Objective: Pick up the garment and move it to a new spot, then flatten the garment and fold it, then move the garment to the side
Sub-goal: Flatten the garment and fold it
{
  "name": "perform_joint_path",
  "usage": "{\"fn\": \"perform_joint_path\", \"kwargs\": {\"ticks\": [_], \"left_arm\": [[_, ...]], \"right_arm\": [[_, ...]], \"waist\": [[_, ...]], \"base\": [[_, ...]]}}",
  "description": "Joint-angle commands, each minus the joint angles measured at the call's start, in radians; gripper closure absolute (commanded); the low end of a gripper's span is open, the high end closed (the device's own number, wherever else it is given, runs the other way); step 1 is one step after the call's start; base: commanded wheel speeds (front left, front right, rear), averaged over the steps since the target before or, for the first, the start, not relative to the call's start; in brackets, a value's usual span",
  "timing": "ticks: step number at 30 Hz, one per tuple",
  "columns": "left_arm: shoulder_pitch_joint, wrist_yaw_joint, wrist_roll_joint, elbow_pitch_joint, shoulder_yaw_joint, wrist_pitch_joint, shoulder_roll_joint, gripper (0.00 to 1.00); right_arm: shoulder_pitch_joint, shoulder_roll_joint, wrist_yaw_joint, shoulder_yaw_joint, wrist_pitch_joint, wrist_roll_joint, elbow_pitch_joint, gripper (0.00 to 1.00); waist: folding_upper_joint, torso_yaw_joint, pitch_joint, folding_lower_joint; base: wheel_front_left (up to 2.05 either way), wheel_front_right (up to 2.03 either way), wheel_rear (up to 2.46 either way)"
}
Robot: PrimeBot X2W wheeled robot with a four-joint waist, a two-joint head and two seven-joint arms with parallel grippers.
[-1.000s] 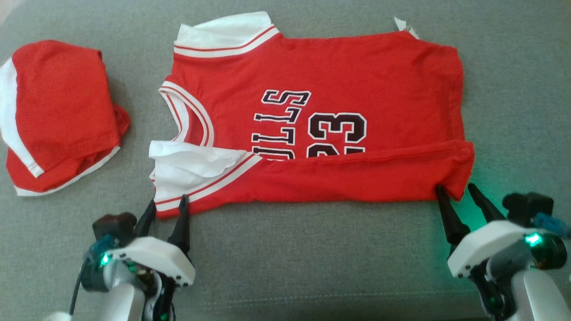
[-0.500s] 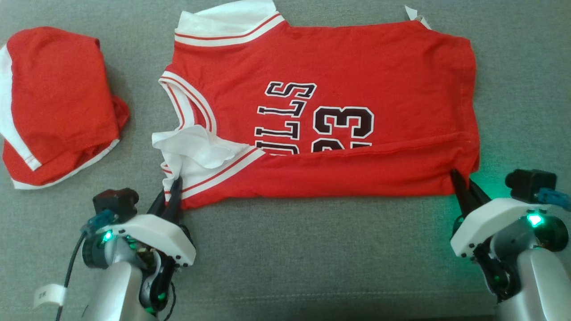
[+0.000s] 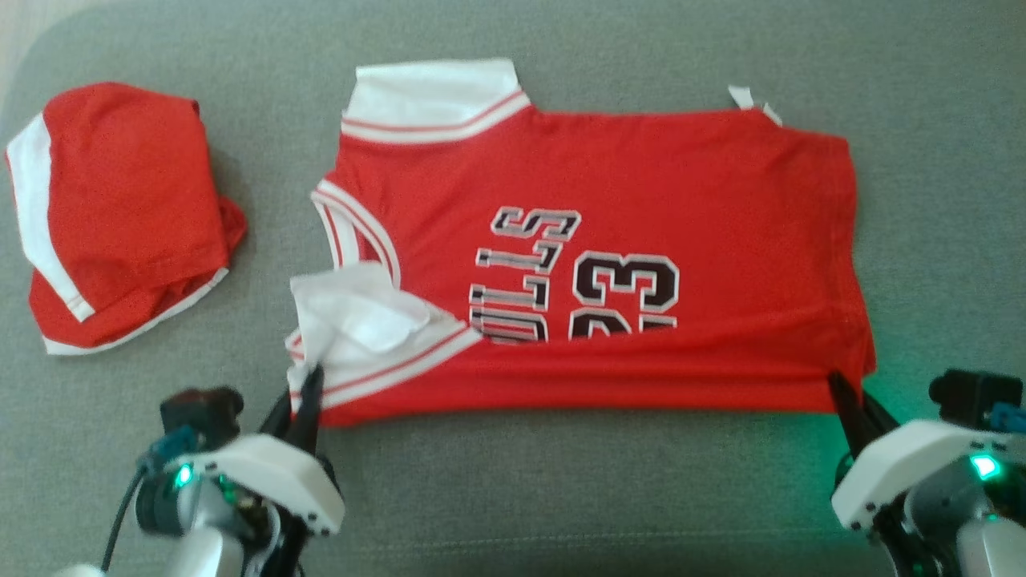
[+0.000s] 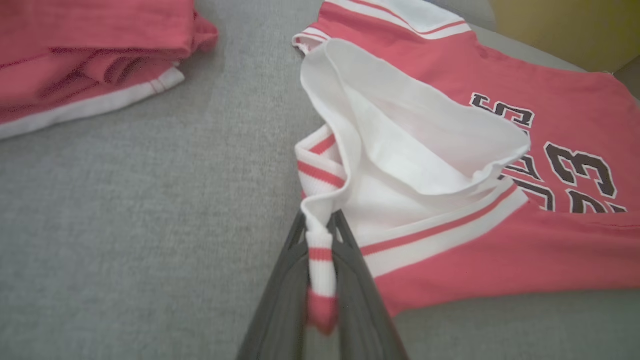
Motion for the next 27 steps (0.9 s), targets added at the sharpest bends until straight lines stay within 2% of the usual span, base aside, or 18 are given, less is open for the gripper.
{"fn": "perform_joint_path", "kwargs": {"ticks": [1,8,9,10,11,12,13,16,20,27], "left_arm": [[0.005,0.016,-0.01,-0.042,0.041,0.01,0.029,1.0],[0.081,0.042,-0.018,-0.1,0.036,0.054,0.03,1.0],[0.089,0.044,-0.02,-0.105,0.032,0.063,0.029,1.0],[0.094,0.046,-0.02,-0.109,0.028,0.07,0.028,1.0],[0.097,0.049,-0.017,-0.112,0.025,0.074,0.028,0.95],[0.098,0.052,-0.015,-0.113,0.022,0.076,0.027,0.45],[0.097,0.055,-0.013,-0.114,0.019,0.077,0.026,0.0],[0.092,0.064,0.006,-0.127,0.012,0.05,0.025,0.0],[0.08,0.102,0.065,-0.166,0.021,-0.038,0.039,0.0],[0.039,0.128,0.116,-0.25,0.027,-0.135,0.049,0.0]], "right_arm": [[0.008,-0.012,-0.001,-0.001,0.007,0.002,-0.045,1.0],[0.042,-0.014,-0.001,0.003,0.022,0.004,-0.072,1.0],[0.042,-0.014,-0.001,0.006,0.021,0.004,-0.071,0.9],[0.042,-0.015,-0.001,0.008,0.018,0.002,-0.069,0.63],[0.043,-0.015,-0.001,0.008,0.017,0.002,-0.067,0.34],[0.044,-0.014,-0.001,0.008,0.015,0.002,-0.065,0.03],[0.044,-0.014,-0.001,0.006,0.01,0.0,-0.065,0.0],[0.046,-0.013,-0.001,0.004,-0.006,-0.005,-0.081,0.0],[0.04,-0.03,-0.001,0.018,-0.072,-0.034,-0.172,0.0],[-0.007,-0.048,-0.001,0.062,-0.175,-0.074,-0.297,0.0]], "waist": [[0.0,-0.005,-0.016,-0.0001],[0.0,-0.016,-0.039,-0.0001],[0.0,-0.017,-0.041,-0.0001],[0.0,-0.017,-0.044,-0.0001],[0.0,-0.016,-0.046,-0.0001],[0.0,-0.015,-0.048,-0.0001],[0.0,-0.014,-0.05,-0.0001],[0.0,-0.012,-0.061,-0.0001],[0.0,-0.017,-0.082,-0.0001],[0.0,-0.018,-0.104,-0.0001]], "base": [[0.0,0.0,0.0],[0.0,0.0,0.0],[0.0,0.0,0.0],[0.0,0.0,0.0],[0.0,0.0,0.0],[0.0,0.0,0.0],[0.0,0.0,0.0],[0.0,0.0,0.0],[0.0,0.0,0.0],[0.0,0.0,0.0]]}}
